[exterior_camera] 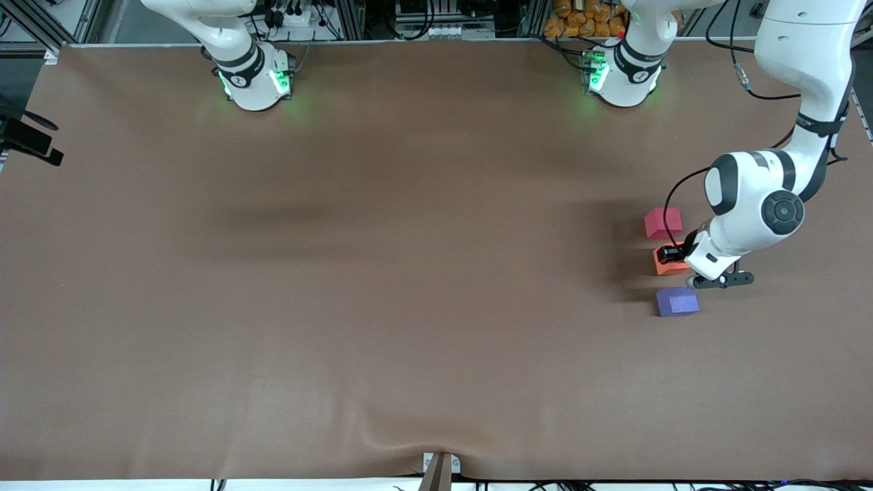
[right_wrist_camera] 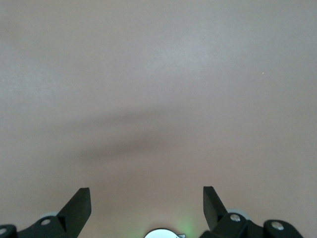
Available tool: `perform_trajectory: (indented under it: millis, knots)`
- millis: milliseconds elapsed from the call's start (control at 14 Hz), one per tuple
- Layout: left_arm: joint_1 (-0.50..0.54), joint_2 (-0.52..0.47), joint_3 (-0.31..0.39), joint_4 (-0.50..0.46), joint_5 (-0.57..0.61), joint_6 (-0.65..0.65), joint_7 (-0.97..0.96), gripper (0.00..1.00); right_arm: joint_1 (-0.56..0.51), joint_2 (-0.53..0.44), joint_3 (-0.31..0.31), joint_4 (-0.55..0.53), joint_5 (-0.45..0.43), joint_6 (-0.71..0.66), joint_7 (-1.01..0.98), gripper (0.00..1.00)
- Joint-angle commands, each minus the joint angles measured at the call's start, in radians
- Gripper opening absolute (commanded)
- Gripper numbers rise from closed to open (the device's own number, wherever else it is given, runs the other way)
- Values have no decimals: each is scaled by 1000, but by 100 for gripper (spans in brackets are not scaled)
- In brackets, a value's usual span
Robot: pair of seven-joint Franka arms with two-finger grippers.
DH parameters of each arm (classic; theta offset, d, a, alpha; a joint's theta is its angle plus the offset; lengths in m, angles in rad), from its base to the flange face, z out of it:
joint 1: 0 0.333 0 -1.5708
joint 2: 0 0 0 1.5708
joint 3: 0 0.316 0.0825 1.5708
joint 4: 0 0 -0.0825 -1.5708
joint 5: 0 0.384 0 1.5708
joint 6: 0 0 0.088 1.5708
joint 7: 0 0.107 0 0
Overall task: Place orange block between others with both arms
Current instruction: 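Lower the orange cube between the pink and purple cubes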
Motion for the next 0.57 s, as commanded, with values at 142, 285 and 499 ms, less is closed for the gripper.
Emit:
perform_trajectory:
  millis: [142, 285, 499]
  knots:
    - [11, 16, -7, -3, 23, 26, 9, 37, -11, -5, 6, 1, 14, -1, -128, 100]
    - [11, 19, -7, -3, 23, 30, 9, 37, -13, -5, 5, -1, 14, 3, -153, 100]
    - [8, 25, -7, -2, 23, 32, 9, 45, -10, -5, 6, -1, 11, 3, -120, 100]
